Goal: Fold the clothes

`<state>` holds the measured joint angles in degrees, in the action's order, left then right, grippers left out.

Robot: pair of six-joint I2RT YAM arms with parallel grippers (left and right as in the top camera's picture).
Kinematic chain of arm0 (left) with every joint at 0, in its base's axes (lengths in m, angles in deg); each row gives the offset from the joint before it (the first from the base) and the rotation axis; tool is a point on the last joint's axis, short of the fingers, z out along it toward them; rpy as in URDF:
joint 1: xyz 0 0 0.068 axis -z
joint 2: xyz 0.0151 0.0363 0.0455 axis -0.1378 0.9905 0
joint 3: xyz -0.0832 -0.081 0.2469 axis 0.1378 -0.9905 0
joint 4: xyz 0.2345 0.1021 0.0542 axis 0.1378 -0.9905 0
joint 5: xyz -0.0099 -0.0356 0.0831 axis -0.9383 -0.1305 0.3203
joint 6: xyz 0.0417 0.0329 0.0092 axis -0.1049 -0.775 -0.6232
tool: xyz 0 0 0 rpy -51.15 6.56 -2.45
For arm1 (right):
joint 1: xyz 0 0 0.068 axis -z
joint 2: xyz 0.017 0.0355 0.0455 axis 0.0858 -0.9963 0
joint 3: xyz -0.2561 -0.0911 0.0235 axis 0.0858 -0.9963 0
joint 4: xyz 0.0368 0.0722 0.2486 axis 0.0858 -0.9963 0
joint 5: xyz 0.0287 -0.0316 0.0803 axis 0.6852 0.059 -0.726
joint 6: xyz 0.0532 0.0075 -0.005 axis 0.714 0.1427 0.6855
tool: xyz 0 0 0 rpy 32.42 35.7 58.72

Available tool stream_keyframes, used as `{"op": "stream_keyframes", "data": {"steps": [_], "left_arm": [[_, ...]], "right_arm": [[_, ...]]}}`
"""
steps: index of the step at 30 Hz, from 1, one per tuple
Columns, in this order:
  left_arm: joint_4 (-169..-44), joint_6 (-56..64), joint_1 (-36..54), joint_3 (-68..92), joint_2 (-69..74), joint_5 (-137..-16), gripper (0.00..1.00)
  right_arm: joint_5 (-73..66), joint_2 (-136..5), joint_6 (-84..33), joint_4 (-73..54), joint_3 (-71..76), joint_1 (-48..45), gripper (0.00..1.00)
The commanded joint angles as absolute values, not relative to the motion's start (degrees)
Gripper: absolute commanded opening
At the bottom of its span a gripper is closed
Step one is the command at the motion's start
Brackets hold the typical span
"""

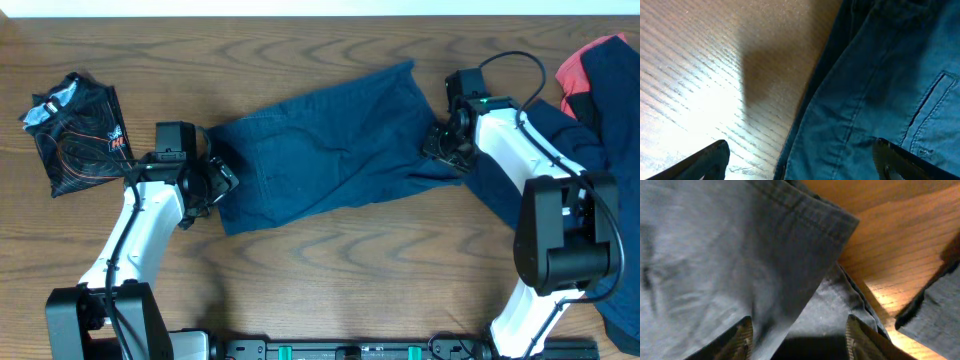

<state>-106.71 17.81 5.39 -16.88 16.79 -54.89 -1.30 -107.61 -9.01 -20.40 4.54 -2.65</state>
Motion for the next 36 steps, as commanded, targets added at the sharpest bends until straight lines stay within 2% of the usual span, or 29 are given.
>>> {"op": "stream_keyframes", "data": {"steps": [1, 2, 4, 13, 20, 25, 30, 36], "left_arm": [[-105.7, 17.5, 5.4, -17.0, 16.8, -56.2, 0.93], [-105.0, 17.5, 5.4, -17.0, 16.9, -56.8, 0.93], [-103.4, 17.5, 5.5, -17.0, 17.1, -57.9, 0.93], [-96.5, 17.5, 5.5, -17.0, 22.3, -60.5, 0.93], [-95.8, 17.5, 5.5, -17.0, 29.1, -60.9, 0.93], [-95.2, 17.5, 5.5, -17.0, 33.7, -61.9, 0.93], [-95.2, 17.4, 5.5, -17.0, 34.6, -61.9, 0.93], [-95.6, 17.4, 5.5, -16.9, 34.6, -61.9, 0.93]], "right_arm": [[-1.4, -109.2, -6.2, -20.2, 4.3, -2.6, 0.39], [-1.4, -109.3, -6.2, -20.2, 4.3, -2.6, 0.29], [-1.4, -109.4, -6.1, -20.2, 4.3, -2.6, 0.01], [-4.6, -107.3, -6.0, -20.2, 4.5, -2.6, 0.01], [-6.2, -97.5, -6.0, -24.3, 4.5, -2.6, 0.01], [-4.7, -94.0, -8.2, -32.1, 4.5, -2.6, 0.01], [4.0, -95.2, -8.6, -42.9, 3.4, -2.6, 0.01], [2.3, -95.3, -9.1, -38.9, -3.7, -2.6, 0.02]]}}
